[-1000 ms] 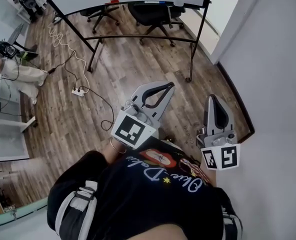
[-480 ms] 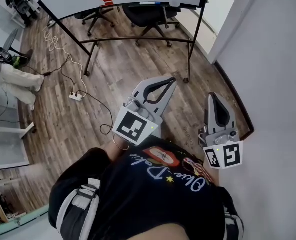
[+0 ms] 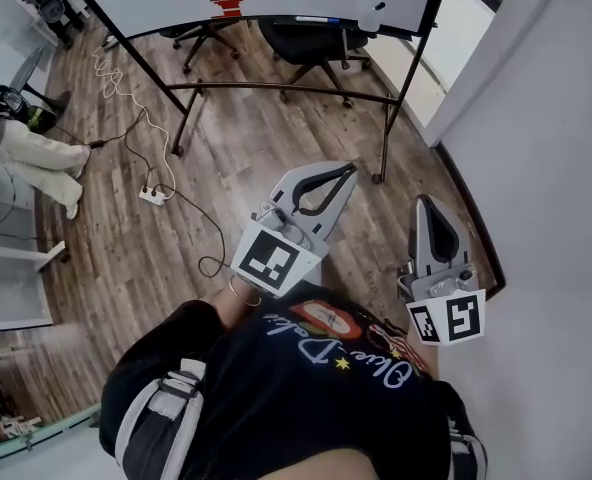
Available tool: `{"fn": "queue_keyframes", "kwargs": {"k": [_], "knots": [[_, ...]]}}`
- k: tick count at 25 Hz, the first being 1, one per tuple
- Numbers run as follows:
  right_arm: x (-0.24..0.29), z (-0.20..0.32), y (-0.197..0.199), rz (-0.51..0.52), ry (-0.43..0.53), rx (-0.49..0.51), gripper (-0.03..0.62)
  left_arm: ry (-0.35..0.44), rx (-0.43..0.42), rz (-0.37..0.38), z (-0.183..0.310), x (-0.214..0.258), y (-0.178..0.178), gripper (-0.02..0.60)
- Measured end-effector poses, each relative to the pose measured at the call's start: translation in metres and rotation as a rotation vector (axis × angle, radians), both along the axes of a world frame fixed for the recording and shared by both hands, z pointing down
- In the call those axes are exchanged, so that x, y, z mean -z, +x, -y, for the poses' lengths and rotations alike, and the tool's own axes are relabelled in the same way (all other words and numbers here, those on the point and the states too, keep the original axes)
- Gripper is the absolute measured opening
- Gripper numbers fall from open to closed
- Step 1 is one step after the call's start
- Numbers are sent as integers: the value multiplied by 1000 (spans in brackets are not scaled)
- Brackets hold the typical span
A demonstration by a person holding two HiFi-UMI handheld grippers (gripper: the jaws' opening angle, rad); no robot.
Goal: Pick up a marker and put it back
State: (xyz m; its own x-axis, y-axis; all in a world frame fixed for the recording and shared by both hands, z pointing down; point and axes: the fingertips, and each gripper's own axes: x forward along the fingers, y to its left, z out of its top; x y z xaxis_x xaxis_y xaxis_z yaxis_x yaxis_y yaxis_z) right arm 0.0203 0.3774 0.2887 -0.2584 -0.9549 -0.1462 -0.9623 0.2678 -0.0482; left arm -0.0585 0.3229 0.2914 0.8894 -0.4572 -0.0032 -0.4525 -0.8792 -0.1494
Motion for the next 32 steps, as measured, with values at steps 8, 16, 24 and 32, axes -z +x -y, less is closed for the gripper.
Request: {"fn": "queue_keyframes", "kwargs": {"k": [8, 16, 24, 32], "knots": [[0, 41, -5, -17, -10, 50, 2, 3, 47, -3, 39, 0, -7, 4], [-5, 79, -7, -20, -12, 83, 2, 18, 79, -16, 74, -1, -12, 5], [-9, 128, -2, -17, -32, 94, 2, 9, 99, -19, 120, -4, -11, 3], [-13, 175, 5, -22, -56, 78, 2, 7, 88, -6, 166, -8, -5, 3]]}}
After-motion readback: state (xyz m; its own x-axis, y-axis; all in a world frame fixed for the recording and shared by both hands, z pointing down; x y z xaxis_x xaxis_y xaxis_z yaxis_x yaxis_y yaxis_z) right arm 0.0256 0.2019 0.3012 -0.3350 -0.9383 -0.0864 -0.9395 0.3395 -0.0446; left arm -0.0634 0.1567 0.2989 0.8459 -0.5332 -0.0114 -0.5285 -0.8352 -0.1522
